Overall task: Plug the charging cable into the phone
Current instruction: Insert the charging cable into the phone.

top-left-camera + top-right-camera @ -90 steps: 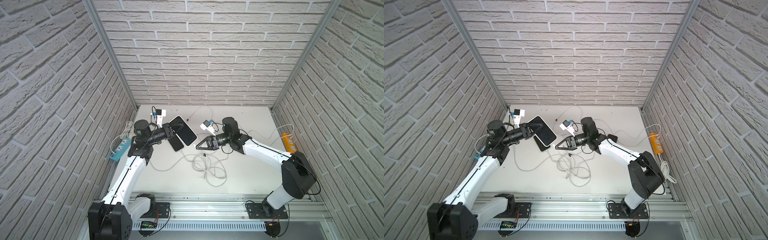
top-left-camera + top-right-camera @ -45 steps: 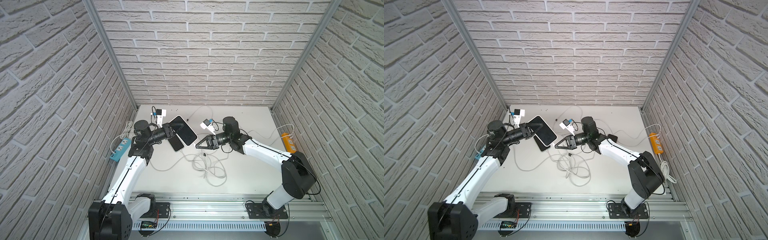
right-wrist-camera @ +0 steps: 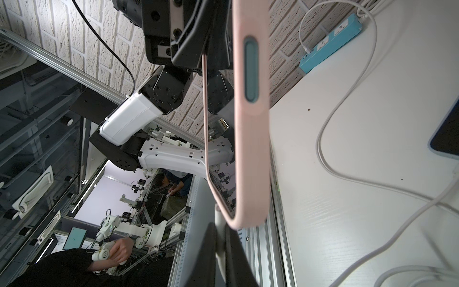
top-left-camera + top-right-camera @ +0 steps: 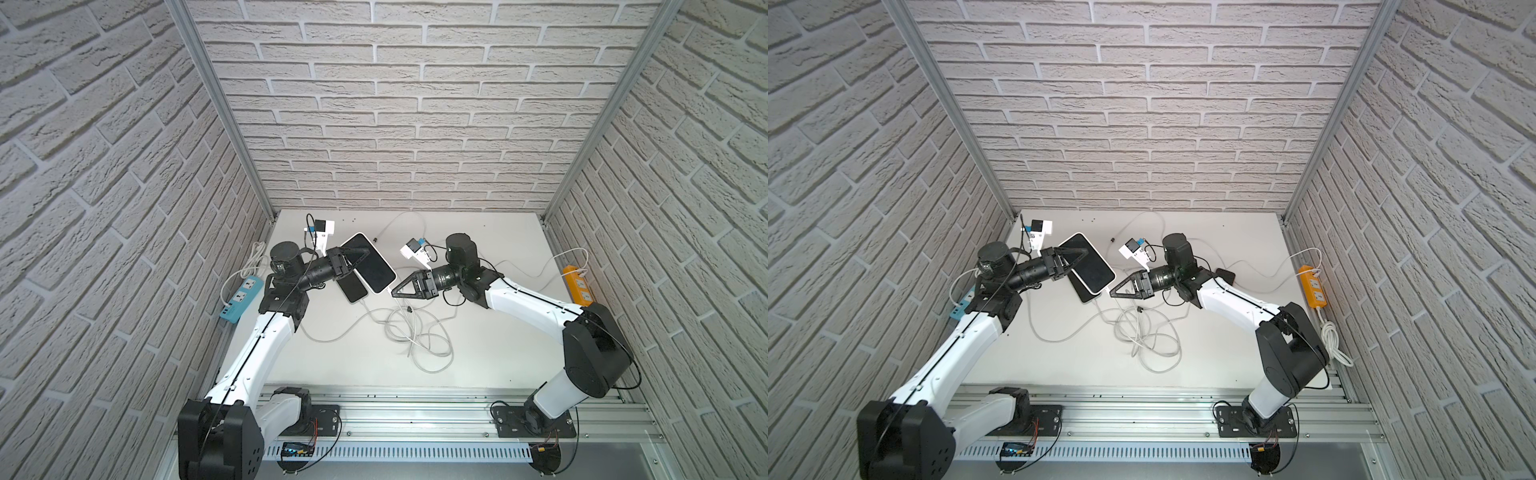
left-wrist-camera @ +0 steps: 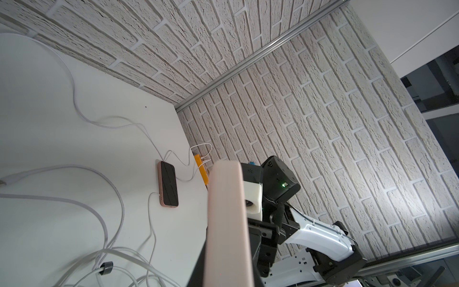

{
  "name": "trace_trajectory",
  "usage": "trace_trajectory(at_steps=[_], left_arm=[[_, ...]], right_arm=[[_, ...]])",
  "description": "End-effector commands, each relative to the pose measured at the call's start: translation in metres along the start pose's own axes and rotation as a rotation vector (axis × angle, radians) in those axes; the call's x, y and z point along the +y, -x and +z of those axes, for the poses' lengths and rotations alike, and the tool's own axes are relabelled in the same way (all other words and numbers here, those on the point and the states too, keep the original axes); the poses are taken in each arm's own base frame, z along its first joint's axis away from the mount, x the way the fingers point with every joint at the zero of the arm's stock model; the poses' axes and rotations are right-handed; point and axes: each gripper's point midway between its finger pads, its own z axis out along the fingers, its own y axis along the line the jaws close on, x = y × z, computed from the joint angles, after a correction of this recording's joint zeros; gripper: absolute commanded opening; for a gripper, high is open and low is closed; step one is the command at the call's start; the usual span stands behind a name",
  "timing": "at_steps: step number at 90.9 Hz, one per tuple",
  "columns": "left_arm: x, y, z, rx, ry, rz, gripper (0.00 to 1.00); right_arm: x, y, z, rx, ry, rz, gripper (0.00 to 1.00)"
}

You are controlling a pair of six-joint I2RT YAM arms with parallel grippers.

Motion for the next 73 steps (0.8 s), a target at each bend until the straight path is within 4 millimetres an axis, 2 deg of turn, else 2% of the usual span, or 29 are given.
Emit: trace_trajectory(at_steps=[1,58,73], left_arm=[[-0.019,-0.005,0.001,0.025,-0.079,0.061,0.00],[-0.026,-0.023,0.000,0.090,-0.112,0.043,0.00],[-0.025,-0.026,-0.002,0.083,-0.110,0.045,0.00]], right_arm=[[0.006,0.009,-0.001,-0.016,0.026,-0.065,0.03],[0.008,0.022,-0.005,-0.056,0.060,-0.074,0.03],[0.003,0.027,-0.004,-0.080,0.079,-0.054,0.03]])
